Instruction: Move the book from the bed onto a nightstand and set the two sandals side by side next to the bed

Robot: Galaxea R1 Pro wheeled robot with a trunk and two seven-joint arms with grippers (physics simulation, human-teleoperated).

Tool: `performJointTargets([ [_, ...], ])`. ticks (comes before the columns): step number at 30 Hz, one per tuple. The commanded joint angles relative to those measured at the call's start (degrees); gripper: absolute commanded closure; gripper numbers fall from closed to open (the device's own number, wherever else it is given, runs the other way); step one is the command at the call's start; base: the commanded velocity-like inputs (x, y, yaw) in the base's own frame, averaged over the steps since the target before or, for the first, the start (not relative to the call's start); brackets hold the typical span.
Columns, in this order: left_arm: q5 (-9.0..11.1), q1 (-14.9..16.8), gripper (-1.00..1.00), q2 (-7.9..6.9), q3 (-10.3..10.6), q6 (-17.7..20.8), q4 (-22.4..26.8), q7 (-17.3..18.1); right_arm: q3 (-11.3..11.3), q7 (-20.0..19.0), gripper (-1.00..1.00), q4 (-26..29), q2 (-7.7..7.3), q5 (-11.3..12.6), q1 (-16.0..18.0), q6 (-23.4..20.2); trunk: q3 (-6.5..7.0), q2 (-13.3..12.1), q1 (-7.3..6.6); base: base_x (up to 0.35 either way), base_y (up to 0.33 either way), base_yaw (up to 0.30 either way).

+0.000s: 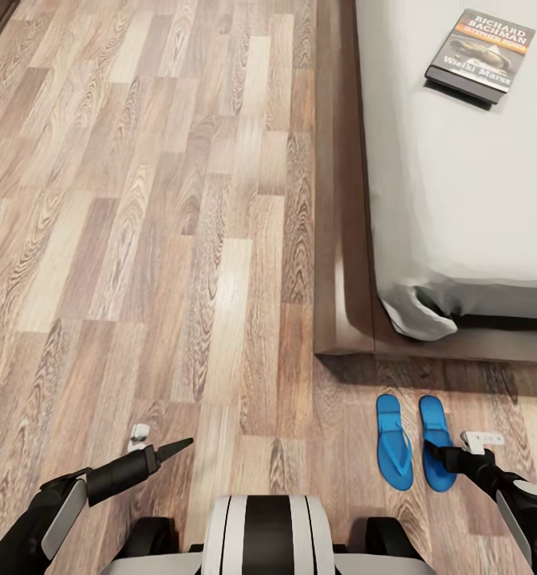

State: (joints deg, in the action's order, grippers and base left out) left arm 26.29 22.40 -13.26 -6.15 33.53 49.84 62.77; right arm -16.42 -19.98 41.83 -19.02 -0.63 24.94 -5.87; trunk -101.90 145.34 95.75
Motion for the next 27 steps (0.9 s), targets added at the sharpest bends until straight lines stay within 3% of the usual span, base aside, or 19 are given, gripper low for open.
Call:
performJointTargets([
  [1,0.3,0.0,-1.0,-0.01,0.0,0.5,0.0,0.1,-0.2,-0.4,-1.0,0.1,0.04,-0.1,0.0,-0.4,0.2,0.0,-0.03,0.0,0.0,0.0],
  [21,0.2,0.0,-1.0,0.44,0.1,0.5,0.0,0.0,-0.3,-1.3,-1.0,1.9,-0.43,0.3,-0.1,-1.6,4.63,-0.3,-0.55,0.0,0.0,0.0],
  [24,0.1,0.0,-1.0,0.71,0.1,0.5,0.0,0.0,-0.5,-4.4,-1.0,2.2,-0.63,1.6,-0.1,-2.4,5.3,-0.3,-0.62,0.0,0.0,0.0],
  [27,0.1,0.0,-1.0,0.85,0.2,0.4,-0.9,-1.0,-0.6,-14.2,-1.0,2.2,-0.8,5.3,-0.1,-6.3,5.96,-0.4,-0.7,0.0,0.0,0.0],
])
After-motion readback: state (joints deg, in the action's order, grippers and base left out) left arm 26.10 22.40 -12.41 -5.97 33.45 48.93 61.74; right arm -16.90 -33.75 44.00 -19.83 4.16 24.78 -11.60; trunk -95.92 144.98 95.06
